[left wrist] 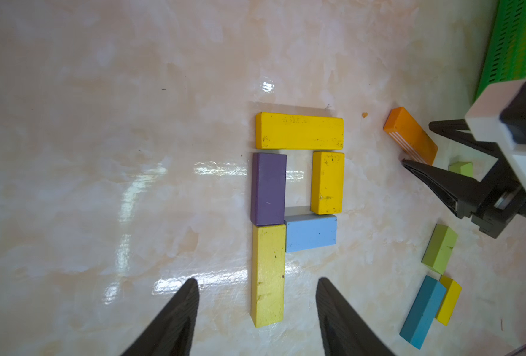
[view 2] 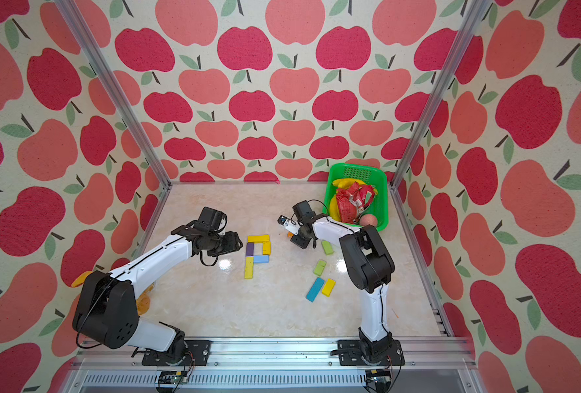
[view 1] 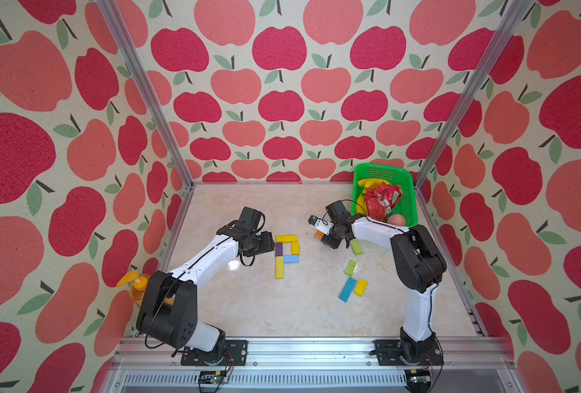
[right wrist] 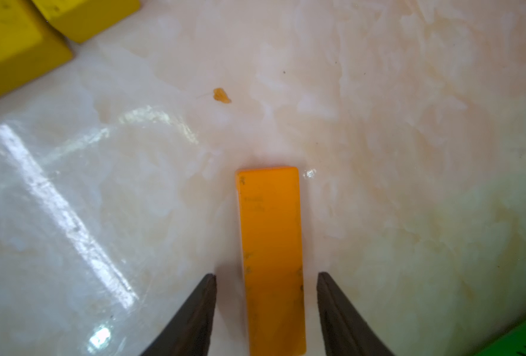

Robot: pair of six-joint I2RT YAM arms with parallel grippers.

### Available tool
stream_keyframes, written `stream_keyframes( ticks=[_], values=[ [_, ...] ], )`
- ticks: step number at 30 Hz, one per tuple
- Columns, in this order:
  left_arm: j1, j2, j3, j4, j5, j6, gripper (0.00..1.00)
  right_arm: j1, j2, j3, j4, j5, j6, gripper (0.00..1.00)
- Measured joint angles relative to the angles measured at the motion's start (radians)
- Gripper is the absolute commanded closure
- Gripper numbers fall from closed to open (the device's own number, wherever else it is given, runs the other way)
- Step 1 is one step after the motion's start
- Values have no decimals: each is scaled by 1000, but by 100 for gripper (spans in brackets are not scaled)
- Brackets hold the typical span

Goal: Assemble the letter p with building blocks
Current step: Move the building block to the center of the board, then adjust the building block at the center of the board.

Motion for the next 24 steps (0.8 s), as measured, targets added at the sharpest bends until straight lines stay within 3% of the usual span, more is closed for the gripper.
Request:
stream_keyframes(
  ticks=[6, 10, 12, 16, 18, 24],
  values=[
    [-45, 166, 180, 5, 69, 9, 40, -91, -151, 2, -8, -107, 339, 19],
    [-100, 314, 372, -15, 92, 34, 51, -135, -156, 5, -38, -161, 557, 27],
    [-119, 389, 454, -24, 103, 45, 57, -139, -154, -16, -71, -182, 658, 37],
    [-131, 504, 555, -57, 114, 44, 68, -142, -135, -63, -113, -226, 810, 81],
    [-137, 556, 609, -86, 118, 44, 73, -148, -129, -95, -115, -258, 862, 99],
    [-165, 703, 787, -158, 121, 43, 85, -168, -103, -121, -122, -329, 943, 100]
  ],
)
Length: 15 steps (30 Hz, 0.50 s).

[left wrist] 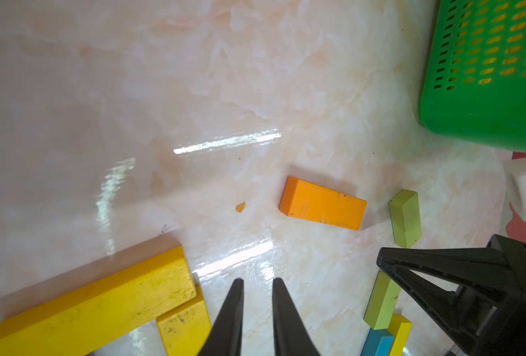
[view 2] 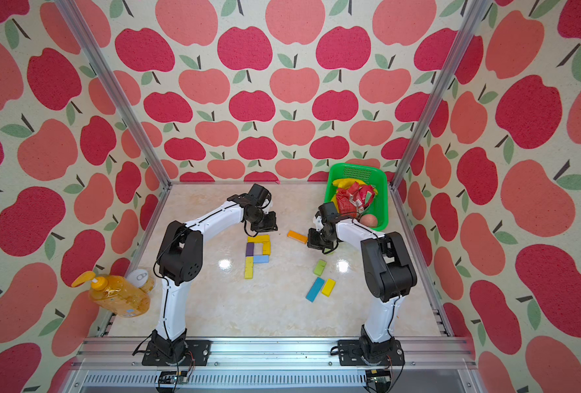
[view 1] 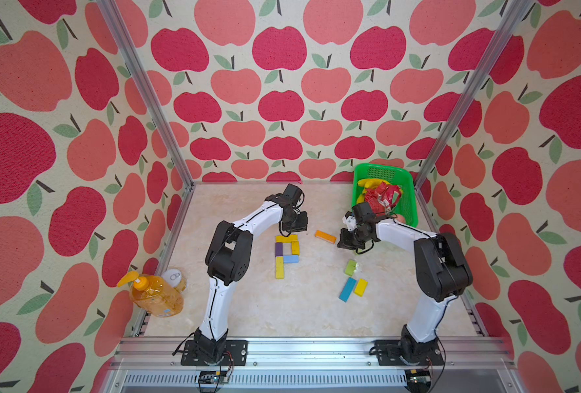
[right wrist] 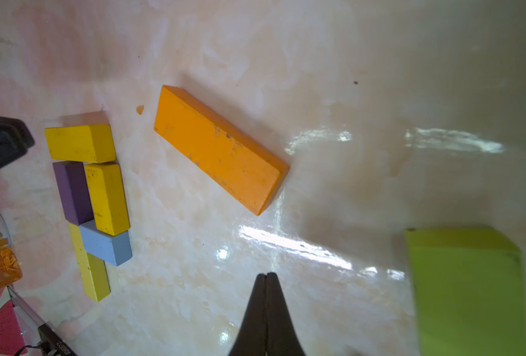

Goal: Assemble the letter p with building blocks
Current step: Adjust the building block at the center of the board.

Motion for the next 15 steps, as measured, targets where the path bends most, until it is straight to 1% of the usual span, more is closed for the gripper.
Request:
stream_keyframes(
  ticks=[4, 9, 15],
  values=[
    [-23, 73, 80, -42, -1, -3, 88, -2, 29, 0, 0, -14, 22, 100],
    [-34, 140, 174, -107, -12, -11, 90, -30, 69, 4, 1, -45, 38, 100],
    [-33, 186, 241, -149, -27, -25, 91, -44, 101, 44, -18, -67, 40, 100]
  ],
)
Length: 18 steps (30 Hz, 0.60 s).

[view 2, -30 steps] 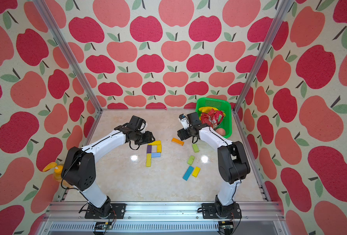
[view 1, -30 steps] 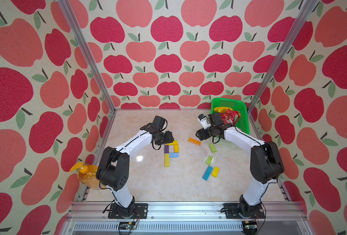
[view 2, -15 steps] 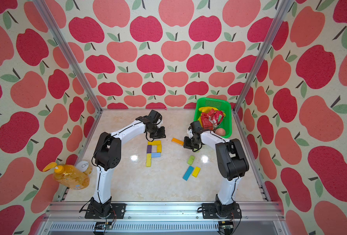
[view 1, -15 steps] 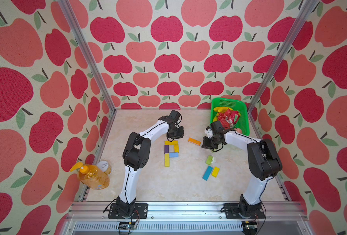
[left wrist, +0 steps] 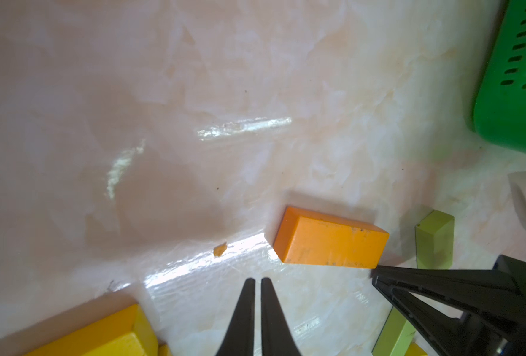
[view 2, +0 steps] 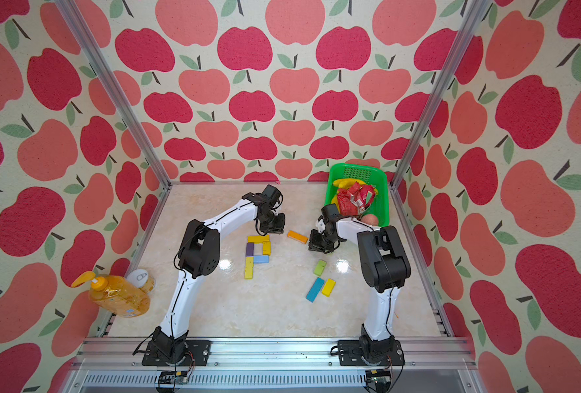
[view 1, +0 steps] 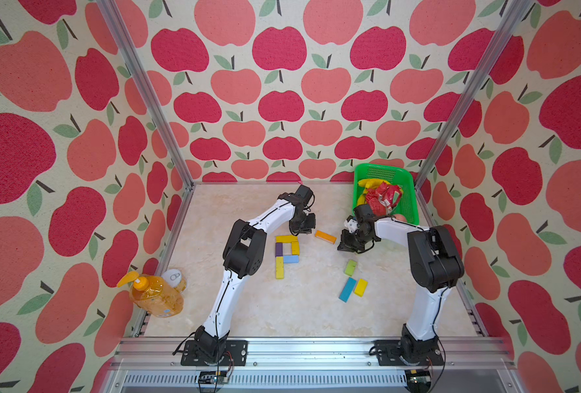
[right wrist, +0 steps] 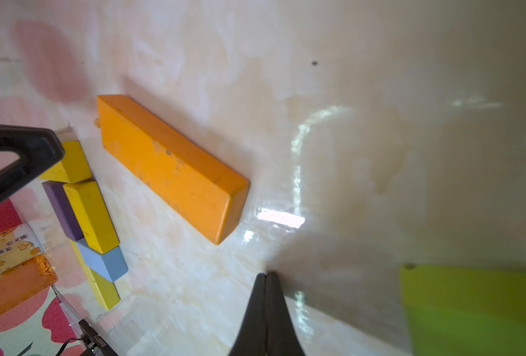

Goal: Assemble the letter p with building blocks
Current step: Adjust the building block at the center of the board.

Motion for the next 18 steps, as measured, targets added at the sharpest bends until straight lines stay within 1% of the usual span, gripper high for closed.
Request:
stream_keyframes(
  ticks=[10, 18],
  values=[
    [2, 89, 108, -47, 1, 0, 92, 0, 51, 69, -17, -18, 0, 100],
    [3, 108, 156, -88, 8, 0, 89, 0, 73, 108, -50, -10, -4, 100]
  ],
)
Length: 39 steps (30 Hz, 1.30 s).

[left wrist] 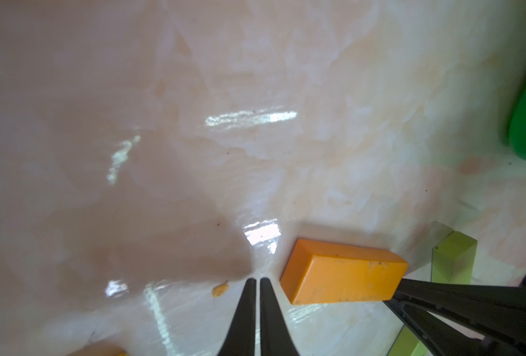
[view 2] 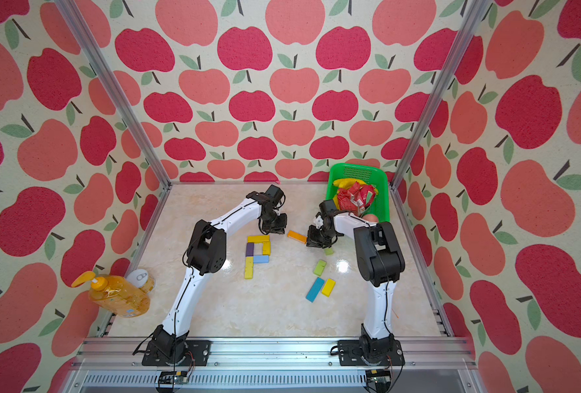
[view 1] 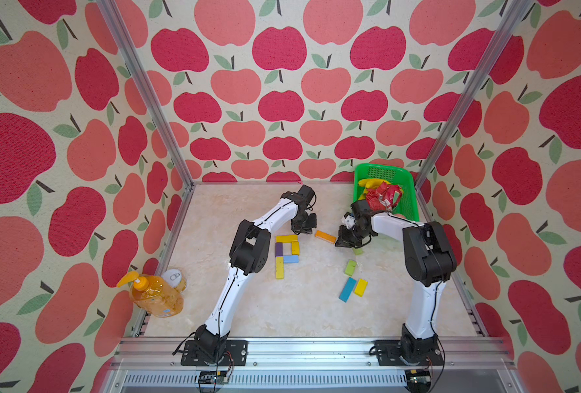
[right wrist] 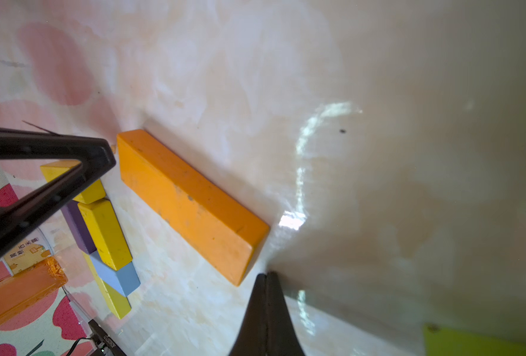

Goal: Assemble the letter p with building blocks
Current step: Adjust the building block at the center of the board.

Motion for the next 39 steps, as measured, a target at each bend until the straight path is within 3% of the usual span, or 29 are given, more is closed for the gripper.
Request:
stream_keyframes(
  ticks=[22, 39],
  values=[
    [-3, 58, 66, -40, 81, -24, 88, 1, 62, 120, -98, 45, -23, 100],
    [-24, -46, -122, -24, 106, -26, 87, -3, 91, 166, -134, 34, -60, 100]
  ],
)
